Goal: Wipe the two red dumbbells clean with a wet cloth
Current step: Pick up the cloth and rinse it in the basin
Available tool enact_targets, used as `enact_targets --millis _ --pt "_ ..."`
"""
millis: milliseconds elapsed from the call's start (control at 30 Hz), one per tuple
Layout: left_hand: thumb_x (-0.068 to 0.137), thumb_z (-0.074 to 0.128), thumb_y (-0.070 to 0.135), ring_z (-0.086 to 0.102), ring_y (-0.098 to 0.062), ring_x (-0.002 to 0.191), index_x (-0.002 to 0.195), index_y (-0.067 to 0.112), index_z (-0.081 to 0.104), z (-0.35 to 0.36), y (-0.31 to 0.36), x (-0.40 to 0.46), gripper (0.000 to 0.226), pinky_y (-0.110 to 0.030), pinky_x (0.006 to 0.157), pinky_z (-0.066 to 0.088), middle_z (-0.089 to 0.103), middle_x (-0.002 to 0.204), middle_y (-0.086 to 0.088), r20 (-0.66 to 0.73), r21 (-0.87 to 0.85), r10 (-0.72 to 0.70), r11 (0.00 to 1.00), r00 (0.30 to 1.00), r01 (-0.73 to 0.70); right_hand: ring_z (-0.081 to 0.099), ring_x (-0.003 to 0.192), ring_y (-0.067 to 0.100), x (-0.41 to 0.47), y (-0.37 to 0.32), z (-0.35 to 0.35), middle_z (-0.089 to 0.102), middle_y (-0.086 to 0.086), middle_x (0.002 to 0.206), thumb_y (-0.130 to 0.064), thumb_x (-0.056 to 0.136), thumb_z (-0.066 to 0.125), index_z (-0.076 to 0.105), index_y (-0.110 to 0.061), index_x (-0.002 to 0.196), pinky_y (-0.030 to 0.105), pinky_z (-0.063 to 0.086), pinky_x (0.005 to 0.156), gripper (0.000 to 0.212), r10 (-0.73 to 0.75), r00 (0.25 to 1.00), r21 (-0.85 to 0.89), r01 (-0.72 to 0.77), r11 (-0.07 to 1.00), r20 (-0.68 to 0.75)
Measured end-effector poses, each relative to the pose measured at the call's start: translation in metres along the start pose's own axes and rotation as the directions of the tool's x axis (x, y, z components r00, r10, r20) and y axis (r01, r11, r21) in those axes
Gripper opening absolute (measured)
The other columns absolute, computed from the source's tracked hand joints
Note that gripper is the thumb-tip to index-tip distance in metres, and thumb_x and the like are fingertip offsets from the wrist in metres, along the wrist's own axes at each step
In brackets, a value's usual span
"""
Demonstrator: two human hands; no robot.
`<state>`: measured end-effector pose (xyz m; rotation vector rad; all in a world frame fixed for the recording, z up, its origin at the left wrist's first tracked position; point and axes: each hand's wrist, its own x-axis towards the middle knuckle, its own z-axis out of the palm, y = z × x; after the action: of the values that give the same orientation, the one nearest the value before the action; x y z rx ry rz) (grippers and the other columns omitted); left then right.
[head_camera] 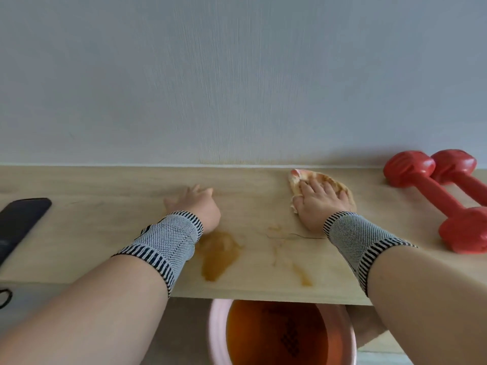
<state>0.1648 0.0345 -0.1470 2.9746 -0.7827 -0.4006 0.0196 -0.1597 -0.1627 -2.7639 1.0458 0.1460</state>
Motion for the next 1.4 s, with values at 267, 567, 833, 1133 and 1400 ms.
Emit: enact_targets --millis 267,567,833,1133,1400 --pt "0.097 0.035 0.017 0.028 -0.025 0.145 0.154 0.027 0.02 -0.009 -0.058 0.03 0.06 -0.052 0.117 0.023 0.021 0.162 0.001 -0.02 -0.134 -0.121 0.984 0.992 0.117 -0.005 0.15 0.021 0.042 -0.098 0.004 -0.009 -0.008 0.163 -0.045 0.101 0.02 0.002 -0.031 0.155 0.049 -0.003 0.12 0.059 -0.222 0.973 -0.04 0.224 0.974 0.057" --pt "0.095 0.035 0.017 0.03 -0.025 0.144 0.154 0.022 0.022 -0.011 -0.116 0.039 0.06 -0.049 0.117 0.022 0.027 0.16 -0.002 -0.086 -0.182 -0.18 0.97 0.98 0.162 -0.004 0.15 0.021 0.057 -0.208 0.021 -0.003 -0.008 0.164 -0.043 0.101 0.02 0.008 -0.029 0.155 0.05 -0.002 0.12 0.057 -0.418 0.905 -0.073 0.423 0.903 0.071" --pt "0.093 0.037 0.021 0.043 -0.028 0.135 0.147 0.028 0.035 -0.016 -0.145 0.044 0.054 -0.051 0.114 0.027 0.045 0.149 -0.003 -0.124 -0.157 -0.205 0.97 0.971 0.185 -0.004 0.15 0.02 0.066 -0.286 0.033 -0.002 -0.009 0.164 -0.044 0.101 0.022 0.008 -0.031 0.155 0.05 -0.003 0.12 0.057 -0.568 0.818 -0.077 0.574 0.815 0.09" --pt "0.091 0.039 0.016 0.051 -0.031 0.125 0.134 0.023 0.051 -0.006 -0.136 0.012 0.046 -0.05 0.108 0.036 0.055 0.137 -0.007 -0.093 -0.127 -0.164 0.98 0.982 0.151 -0.007 0.15 0.014 0.013 -0.244 0.028 -0.002 -0.016 0.162 -0.04 0.102 0.027 0.011 -0.04 0.153 0.046 -0.009 0.117 0.053 -0.601 0.776 -0.001 0.612 0.791 0.193" --pt "0.091 0.045 0.019 0.058 -0.034 0.111 0.112 0.018 0.061 0.004 -0.095 -0.048 0.027 -0.051 0.102 0.043 0.063 0.12 -0.012 -0.036 -0.077 -0.194 0.979 0.98 0.19 -0.002 0.15 0.023 -0.091 -0.193 0.043 0.0 -0.008 0.164 -0.048 0.1 0.022 0.015 -0.038 0.153 0.057 -0.004 0.117 0.054 -0.66 0.731 -0.025 0.673 0.739 0.173"
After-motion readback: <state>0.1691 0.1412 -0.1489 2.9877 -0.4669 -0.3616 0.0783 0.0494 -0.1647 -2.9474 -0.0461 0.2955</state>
